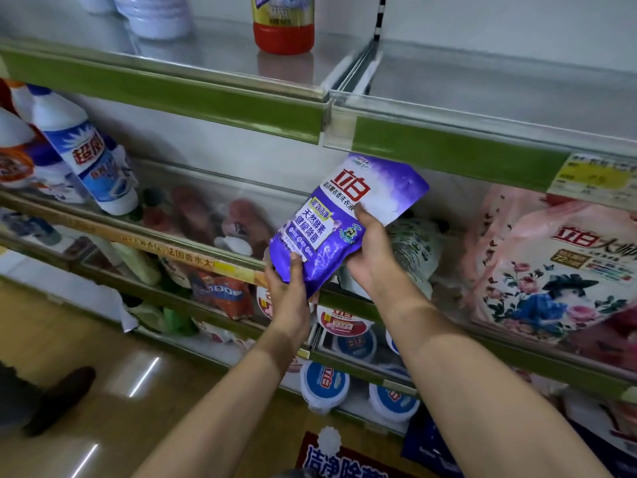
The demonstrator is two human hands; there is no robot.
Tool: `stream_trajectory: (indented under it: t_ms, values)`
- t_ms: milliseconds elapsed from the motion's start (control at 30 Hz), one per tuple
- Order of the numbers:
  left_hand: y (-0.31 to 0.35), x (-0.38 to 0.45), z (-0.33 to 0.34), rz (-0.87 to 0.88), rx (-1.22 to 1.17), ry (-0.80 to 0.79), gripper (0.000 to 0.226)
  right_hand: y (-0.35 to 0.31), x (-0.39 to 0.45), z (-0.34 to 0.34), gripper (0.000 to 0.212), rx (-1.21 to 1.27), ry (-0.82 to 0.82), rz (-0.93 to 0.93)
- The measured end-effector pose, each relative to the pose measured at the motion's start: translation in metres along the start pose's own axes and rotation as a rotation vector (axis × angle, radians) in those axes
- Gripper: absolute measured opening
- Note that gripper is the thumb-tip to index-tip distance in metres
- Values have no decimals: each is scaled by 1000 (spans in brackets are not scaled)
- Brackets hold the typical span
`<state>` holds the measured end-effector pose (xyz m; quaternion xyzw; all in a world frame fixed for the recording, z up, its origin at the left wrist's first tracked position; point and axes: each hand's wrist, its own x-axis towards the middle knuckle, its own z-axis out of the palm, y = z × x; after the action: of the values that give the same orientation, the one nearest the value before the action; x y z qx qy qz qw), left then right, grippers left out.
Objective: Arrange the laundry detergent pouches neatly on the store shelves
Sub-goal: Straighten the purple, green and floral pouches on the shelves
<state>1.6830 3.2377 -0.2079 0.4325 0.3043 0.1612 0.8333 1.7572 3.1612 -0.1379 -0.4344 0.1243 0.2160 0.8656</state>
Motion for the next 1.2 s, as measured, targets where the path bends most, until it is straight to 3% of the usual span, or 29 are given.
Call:
stream_trajectory:
  t_ms: [167, 267, 400, 533, 633, 733, 800, 867, 1033, 1133, 1200]
  values:
    - [13, 5, -17, -104, -38, -57, 39, -3, -5, -4, 37, 116, -81, 11]
    - [23, 13, -29, -172, -42, -103, 52, -12, -13, -5, 35, 147, -154, 11]
    - [42, 21, -39, -180, 51, -130, 41, -27, -23, -11, 34, 116, -260, 25]
    - [75, 24, -53, -86, 223, -301, 82, -40, -38, -23, 35, -18, -355, 107]
    - [98, 16, -45, 24, 384, -516, 86, -40, -46, -32, 42, -88, -415, 159]
    - [99, -1, -40, -262, 288, -719, 96, -37, -58, -32, 39, -82, -430, 203]
    - [98, -14, -38, -312, 255, -764, 86, -38, -64, -33, 39, -73, -396, 212]
    - [99, -23, -35, -286, 294, -767, 76, -40, -69, -35, 38, -75, -361, 205]
    - [96, -37, -36, -308, 306, -638, 99, -42, -86, -35, 34, -124, -345, 177]
    - [95, -49, -40, -340, 264, -630, 87, -42, -101, -40, 32, -167, -351, 158]
    - [93, -60, -42, -343, 257, -634, 77, -41, -112, -51, 45, -224, -368, 153]
